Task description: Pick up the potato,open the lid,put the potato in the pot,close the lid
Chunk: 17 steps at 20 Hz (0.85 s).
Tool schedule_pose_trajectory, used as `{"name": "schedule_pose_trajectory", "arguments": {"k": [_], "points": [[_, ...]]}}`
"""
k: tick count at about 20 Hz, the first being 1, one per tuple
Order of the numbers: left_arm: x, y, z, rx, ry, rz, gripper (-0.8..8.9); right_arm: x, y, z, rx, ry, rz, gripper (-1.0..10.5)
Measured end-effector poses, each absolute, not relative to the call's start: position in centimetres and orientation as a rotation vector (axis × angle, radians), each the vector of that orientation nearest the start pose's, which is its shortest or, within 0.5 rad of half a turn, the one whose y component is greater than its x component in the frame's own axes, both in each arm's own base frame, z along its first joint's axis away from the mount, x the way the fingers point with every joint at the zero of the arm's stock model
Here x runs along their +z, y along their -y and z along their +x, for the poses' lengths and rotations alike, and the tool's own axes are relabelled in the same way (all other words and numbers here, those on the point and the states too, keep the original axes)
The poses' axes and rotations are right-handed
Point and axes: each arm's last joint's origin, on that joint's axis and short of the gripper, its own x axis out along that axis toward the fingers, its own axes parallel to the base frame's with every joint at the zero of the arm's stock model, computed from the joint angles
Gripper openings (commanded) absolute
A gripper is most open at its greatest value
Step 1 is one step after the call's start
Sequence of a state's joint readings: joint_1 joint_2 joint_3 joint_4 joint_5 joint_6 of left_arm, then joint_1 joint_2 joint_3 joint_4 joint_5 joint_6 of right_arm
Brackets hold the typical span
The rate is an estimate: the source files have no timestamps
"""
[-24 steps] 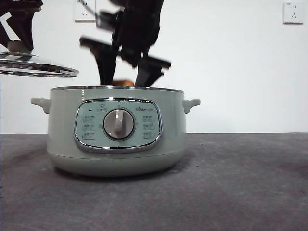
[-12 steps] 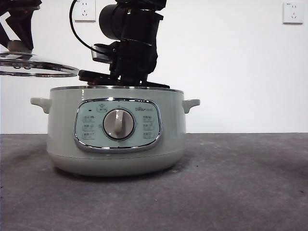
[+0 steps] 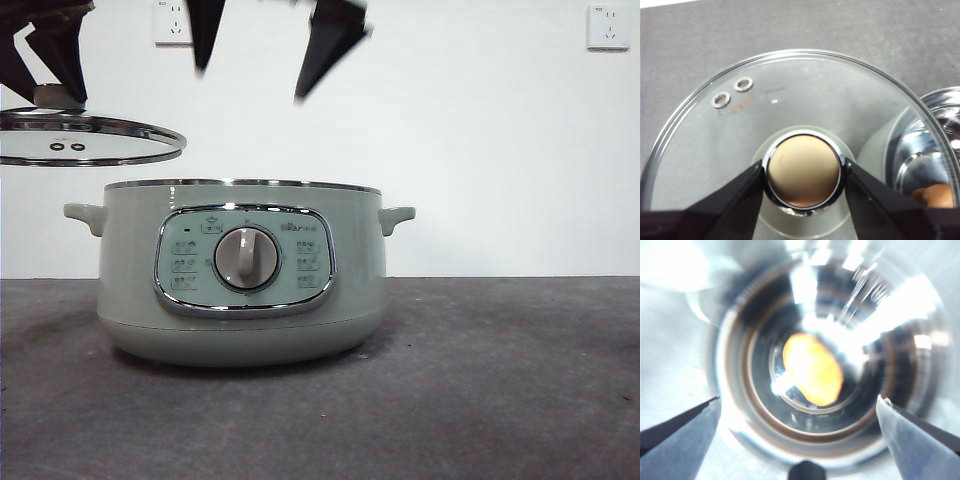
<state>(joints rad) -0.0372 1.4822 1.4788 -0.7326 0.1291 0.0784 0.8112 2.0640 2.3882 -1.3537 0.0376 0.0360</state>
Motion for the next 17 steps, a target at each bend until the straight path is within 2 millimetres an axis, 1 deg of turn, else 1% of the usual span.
{"name": "schedule_pose_trajectory", "arguments": {"k": [1,3,5,7,10,13,15,17], "points": [[36.1,2.0,31.3,-0.200,-0.731,0.041,-0.09,40.5,-28.6,27.3,0.693,-0.928,-0.386,8.4],[36.0,3.2,31.1,-0.233,-0.739,0.050,-0.09,42.5,-27.4,26.2,0.702,-0.877,-0.365,8.4],[36.0,4.8,30.8,-0.281,-0.748,0.067,-0.09,43.7,-26.5,25.4,0.705,-0.844,-0.351,8.4],[35.9,6.6,30.5,-0.334,-0.753,0.084,-0.09,44.5,-25.5,24.4,0.707,-0.835,-0.347,8.4],[35.9,9.2,29.8,-0.412,-0.751,0.114,-0.09,44.2,-23.6,22.2,0.702,-0.872,-0.367,8.4],[35.9,11.6,29.0,-0.474,-0.751,0.126,-0.09,42.8,-21.2,19.9,0.677,-0.932,-0.409,8.4],[35.9,12.9,28.5,-0.472,-0.751,0.150,-0.09,42.0,-19.5,18.4,0.658,-0.954,-0.430,8.4],[35.5,14.1,28.3,-0.487,-0.756,0.169,-0.08,41.6,-17.7,16.7,0.659,-0.932,-0.418,8.4]]}}
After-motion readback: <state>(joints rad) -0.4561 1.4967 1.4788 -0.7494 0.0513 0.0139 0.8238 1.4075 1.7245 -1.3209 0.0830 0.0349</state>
